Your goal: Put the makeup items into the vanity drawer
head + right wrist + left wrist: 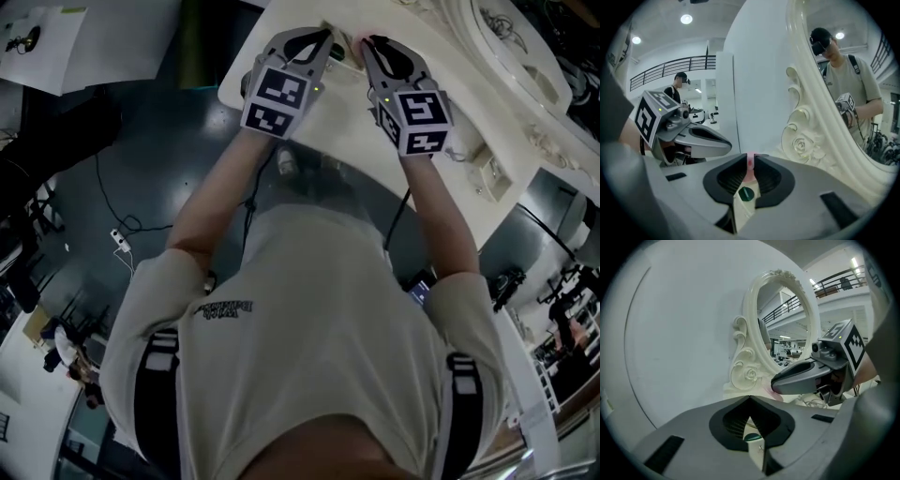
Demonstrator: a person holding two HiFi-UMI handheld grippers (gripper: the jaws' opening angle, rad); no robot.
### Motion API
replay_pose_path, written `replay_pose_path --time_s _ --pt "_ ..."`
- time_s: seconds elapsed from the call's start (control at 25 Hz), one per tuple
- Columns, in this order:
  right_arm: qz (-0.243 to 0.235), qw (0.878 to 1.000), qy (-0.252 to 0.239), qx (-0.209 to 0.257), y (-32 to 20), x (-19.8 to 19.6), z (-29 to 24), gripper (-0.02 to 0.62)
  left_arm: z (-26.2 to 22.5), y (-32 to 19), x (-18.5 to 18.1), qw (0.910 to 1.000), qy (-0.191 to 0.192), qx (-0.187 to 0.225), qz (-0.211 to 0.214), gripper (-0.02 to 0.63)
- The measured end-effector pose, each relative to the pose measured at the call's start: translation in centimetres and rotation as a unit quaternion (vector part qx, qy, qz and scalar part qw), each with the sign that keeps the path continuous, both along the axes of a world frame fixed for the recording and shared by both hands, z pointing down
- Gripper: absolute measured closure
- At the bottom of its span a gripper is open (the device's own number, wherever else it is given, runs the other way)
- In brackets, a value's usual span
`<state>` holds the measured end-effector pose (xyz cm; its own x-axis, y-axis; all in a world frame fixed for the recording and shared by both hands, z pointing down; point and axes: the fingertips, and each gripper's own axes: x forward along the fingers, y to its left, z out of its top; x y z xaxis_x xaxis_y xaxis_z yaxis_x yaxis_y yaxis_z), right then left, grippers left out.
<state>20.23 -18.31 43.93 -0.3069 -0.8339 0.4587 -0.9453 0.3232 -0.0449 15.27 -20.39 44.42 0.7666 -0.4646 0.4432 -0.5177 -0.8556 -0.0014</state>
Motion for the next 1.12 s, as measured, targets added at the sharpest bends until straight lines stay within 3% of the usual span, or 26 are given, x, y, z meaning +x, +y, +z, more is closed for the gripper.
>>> replay_pose_path --time_s 0.36,0.68,0.76,1.12 --pt "-0.003 0.998 0.003 -0.071 -0.5 -0.2 7.9 0.545 7.7 0.1 1.0 0.9978 -0.042 -0.051 0.009 0.592" --pt "-0.001 0.992 0.010 -0.128 -0.4 -0.3 12.8 0.529 11.0 0.7 0.9 0.9951 -0.059 -0.078 0.014 0.592" --pt "-0.004 0.991 0.010 -0.136 -0.4 -0.3 13.4 0.492 11.4 0.7 1.0 0.9948 -0.061 -0.080 0.015 0.592" --pt "-0.004 0.990 0.007 -0.143 0.3 -0.3 13.5 0.489 11.7 0.8 0.7 0.9940 -0.063 -0.088 0.013 0.592"
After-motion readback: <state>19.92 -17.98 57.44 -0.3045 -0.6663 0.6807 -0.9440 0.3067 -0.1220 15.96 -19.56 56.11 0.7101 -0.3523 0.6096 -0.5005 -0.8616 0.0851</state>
